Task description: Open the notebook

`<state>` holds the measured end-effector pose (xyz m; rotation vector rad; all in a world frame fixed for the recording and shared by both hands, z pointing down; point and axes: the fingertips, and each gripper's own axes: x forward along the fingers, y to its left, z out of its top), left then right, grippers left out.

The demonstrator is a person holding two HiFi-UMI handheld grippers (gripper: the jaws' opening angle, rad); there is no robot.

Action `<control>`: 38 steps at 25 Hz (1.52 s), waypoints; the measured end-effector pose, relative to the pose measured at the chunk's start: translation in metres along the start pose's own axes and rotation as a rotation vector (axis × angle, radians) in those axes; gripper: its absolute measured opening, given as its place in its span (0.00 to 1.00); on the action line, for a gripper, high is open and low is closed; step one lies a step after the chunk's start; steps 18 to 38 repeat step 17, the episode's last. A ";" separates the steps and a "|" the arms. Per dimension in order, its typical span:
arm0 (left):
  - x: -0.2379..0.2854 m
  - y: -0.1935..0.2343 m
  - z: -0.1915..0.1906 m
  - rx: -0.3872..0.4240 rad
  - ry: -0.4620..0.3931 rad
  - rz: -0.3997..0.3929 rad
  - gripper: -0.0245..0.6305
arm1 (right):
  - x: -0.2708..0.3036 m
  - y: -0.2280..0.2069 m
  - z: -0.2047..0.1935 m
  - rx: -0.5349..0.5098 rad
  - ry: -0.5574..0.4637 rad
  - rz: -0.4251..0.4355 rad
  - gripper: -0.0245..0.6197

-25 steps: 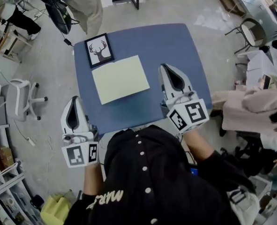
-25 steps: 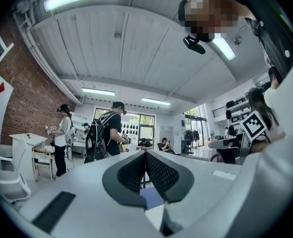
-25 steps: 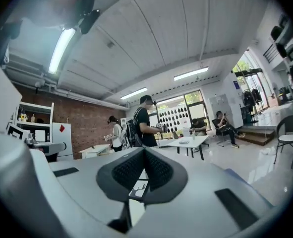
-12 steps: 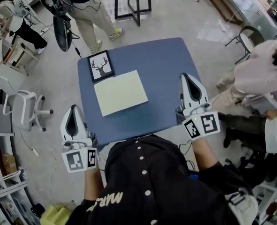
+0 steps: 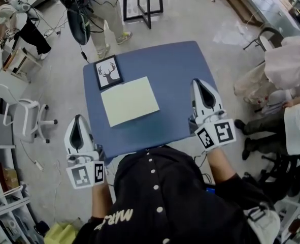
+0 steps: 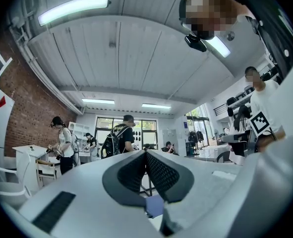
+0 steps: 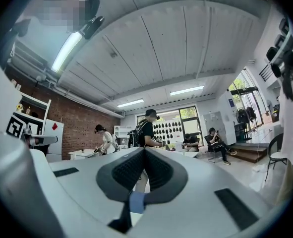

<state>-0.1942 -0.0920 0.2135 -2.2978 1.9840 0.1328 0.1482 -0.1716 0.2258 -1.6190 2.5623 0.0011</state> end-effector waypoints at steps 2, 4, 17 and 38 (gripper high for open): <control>-0.001 0.001 0.000 -0.001 0.002 0.001 0.04 | 0.001 0.002 -0.001 -0.006 0.004 0.003 0.05; -0.001 0.003 -0.001 -0.003 0.002 0.002 0.04 | 0.003 0.005 -0.002 -0.006 0.007 0.007 0.05; -0.004 0.013 -0.006 -0.008 0.011 0.021 0.04 | 0.018 0.017 -0.011 -0.010 0.025 0.035 0.05; -0.004 0.013 -0.006 -0.008 0.011 0.021 0.04 | 0.018 0.017 -0.011 -0.010 0.025 0.035 0.05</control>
